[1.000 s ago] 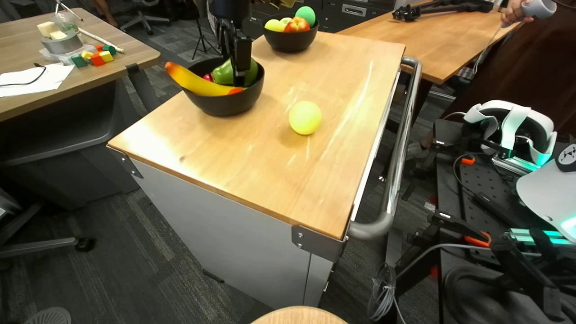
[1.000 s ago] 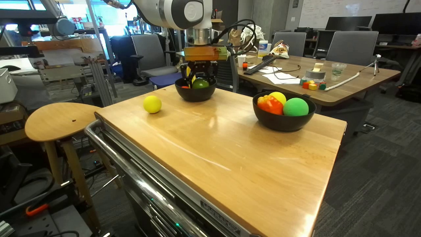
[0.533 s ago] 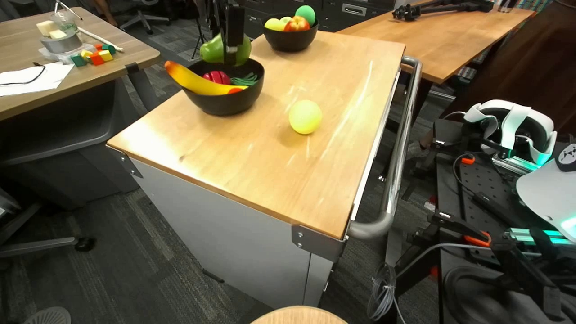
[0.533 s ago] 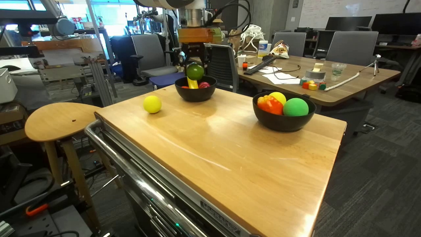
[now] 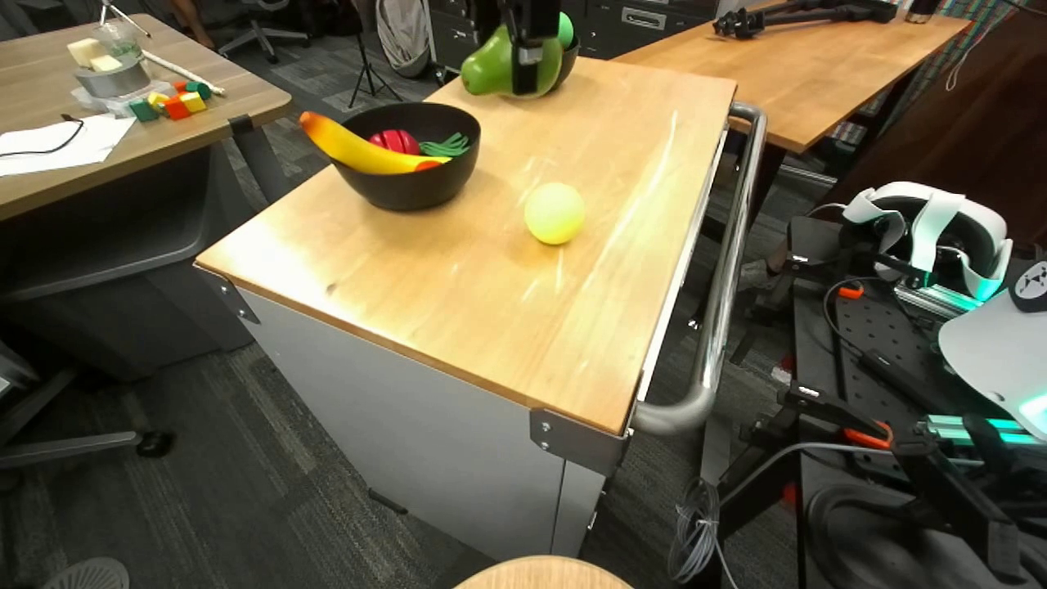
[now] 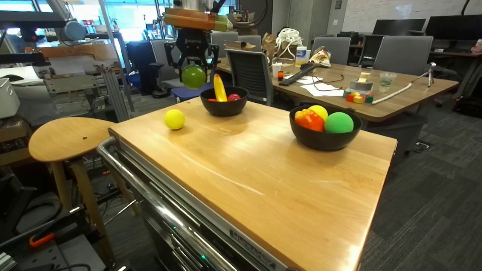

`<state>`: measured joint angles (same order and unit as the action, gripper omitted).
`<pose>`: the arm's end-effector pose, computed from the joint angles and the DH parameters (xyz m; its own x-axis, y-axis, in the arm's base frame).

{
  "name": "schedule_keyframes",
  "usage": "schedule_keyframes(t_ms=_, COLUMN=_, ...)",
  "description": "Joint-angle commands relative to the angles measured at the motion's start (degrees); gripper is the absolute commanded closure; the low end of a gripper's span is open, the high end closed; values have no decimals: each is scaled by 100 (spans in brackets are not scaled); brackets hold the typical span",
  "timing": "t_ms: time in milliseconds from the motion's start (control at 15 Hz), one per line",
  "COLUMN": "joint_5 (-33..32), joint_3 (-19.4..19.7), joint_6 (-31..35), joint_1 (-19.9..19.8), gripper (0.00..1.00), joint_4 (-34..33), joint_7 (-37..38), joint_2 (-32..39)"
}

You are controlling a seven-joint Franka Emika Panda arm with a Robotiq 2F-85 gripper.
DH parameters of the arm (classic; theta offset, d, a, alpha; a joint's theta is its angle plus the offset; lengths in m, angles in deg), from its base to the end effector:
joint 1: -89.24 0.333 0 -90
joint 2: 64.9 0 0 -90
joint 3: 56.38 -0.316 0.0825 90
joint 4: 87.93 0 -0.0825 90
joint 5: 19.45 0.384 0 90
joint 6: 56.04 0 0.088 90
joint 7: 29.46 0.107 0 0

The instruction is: Remove the fruits and vegetables from the two black bowls

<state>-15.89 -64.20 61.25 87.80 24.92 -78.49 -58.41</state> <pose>0.5732 0.0658 0.4121 0.5928 0.8048 0.0289 0.8043 -0.5898 -0.0727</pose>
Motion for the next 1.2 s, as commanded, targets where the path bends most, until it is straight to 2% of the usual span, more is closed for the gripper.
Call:
schedule_keyframes(t_ms=0, joint_5=-69, joint_3=308, joint_6=278, joint_1=7, gripper=58, joint_4=564, joint_7=250, joint_2=-135)
schedule_keyframes(t_ms=267, joint_5=-125, joint_3=589, joint_6=669, joint_1=-73, gripper=58, joint_4=838, joint_7=266, joint_2=133)
schedule_keyframes(t_ms=533, joint_5=-269, joint_3=667, joint_6=826, joint_1=-73, gripper=58, joint_4=860, joint_7=340, joint_2=322)
schedule_keyframes(t_ms=600, joint_5=-273, joint_3=658, joint_6=790, joint_1=-70, gripper=17, joint_4=813, joint_7=345, joint_2=371)
schedule_keyframes(t_ms=667, joint_5=-262, joint_3=645, joint_6=761, joint_1=-69, gripper=6, joint_4=764, joint_7=359, joint_2=399)
schedule_keyframes(t_ms=800, joint_5=-207, joint_3=605, joint_6=628, joint_1=-58, gripper=0, joint_4=635, joint_7=384, joint_2=372)
schedule_keyframes(t_ms=1133, joint_5=-213, joint_3=394, joint_6=228, joint_1=118, gripper=0, joint_4=82, joint_7=353, joint_2=-89)
